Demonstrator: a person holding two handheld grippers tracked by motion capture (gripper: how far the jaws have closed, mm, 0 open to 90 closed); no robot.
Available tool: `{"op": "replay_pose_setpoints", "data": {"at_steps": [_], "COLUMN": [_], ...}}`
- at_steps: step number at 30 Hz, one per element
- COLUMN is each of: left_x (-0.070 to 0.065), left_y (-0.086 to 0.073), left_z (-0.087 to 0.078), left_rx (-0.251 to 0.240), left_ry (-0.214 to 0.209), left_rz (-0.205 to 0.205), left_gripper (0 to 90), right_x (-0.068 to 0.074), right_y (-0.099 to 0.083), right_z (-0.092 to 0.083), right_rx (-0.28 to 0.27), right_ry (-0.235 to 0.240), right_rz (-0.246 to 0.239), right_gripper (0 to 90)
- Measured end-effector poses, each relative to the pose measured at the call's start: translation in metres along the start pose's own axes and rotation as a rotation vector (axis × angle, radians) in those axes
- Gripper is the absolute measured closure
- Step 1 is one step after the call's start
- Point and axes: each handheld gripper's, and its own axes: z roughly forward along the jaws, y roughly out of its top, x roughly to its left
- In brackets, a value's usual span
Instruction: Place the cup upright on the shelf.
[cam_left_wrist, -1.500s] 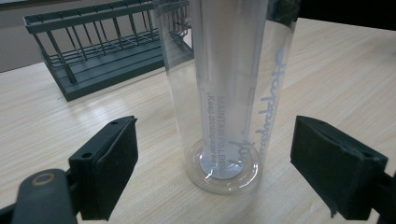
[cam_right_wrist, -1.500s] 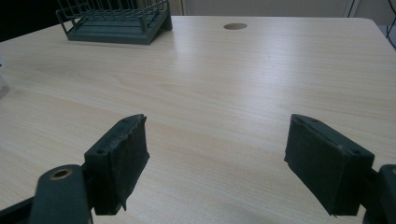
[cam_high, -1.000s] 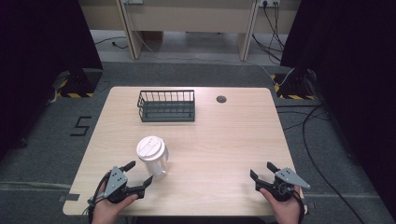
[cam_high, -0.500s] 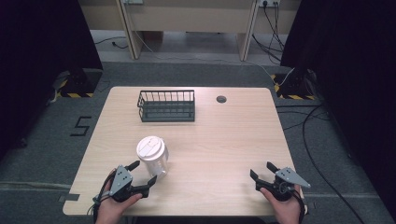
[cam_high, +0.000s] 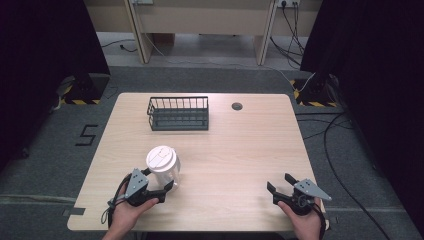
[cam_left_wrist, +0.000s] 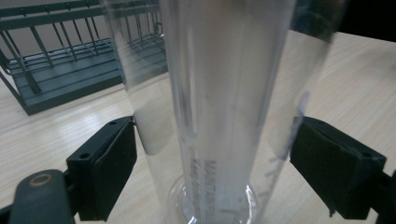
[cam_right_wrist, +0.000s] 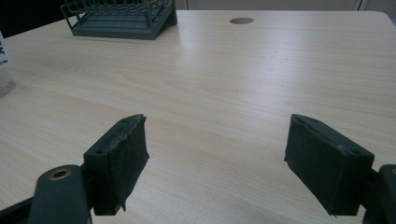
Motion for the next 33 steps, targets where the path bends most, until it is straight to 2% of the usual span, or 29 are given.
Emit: {"op": "replay_pose_setpoints", "data": {"at_steps": [1,6,12,19,23,26,33], "left_x": [0.002,0.001,0.002,0.002,-0.001,-0.003,-0.003], "left_y": [0.002,0.003,0.002,0.005,0.010,0.015,0.026], "left_z": [0.003,0.008,0.007,0.006,0.005,0.004,0.008], "left_rx": [-0.007,-0.017,-0.029,-0.012,-0.020,-0.031,-0.042], "left_ry": [-0.006,-0.009,-0.008,-0.007,-0.013,-0.010,-0.010], "left_rz": [0.024,0.052,0.009,0.021,0.021,0.039,0.030], "left_gripper": [14.2,14.6,16.9,17.4,17.4,17.4,17.4], "right_x": [0.000,0.001,0.001,0.001,0.001,0.001,0.001], "right_y": [0.000,0.000,0.000,0.000,0.000,0.000,0.000], "right_z": [0.000,0.000,0.001,0.001,0.001,0.001,0.001], "right_rx": [0.001,0.001,0.006,0.008,0.007,0.007,0.007], "right_ry": [0.001,0.001,0.007,0.008,0.010,0.011,0.011], "right_rz": [-0.001,-0.011,0.002,-0.004,-0.004,-0.003,0.001], "right_gripper": [21.3,21.3,21.3,21.3,21.2,21.2,21.2]}}
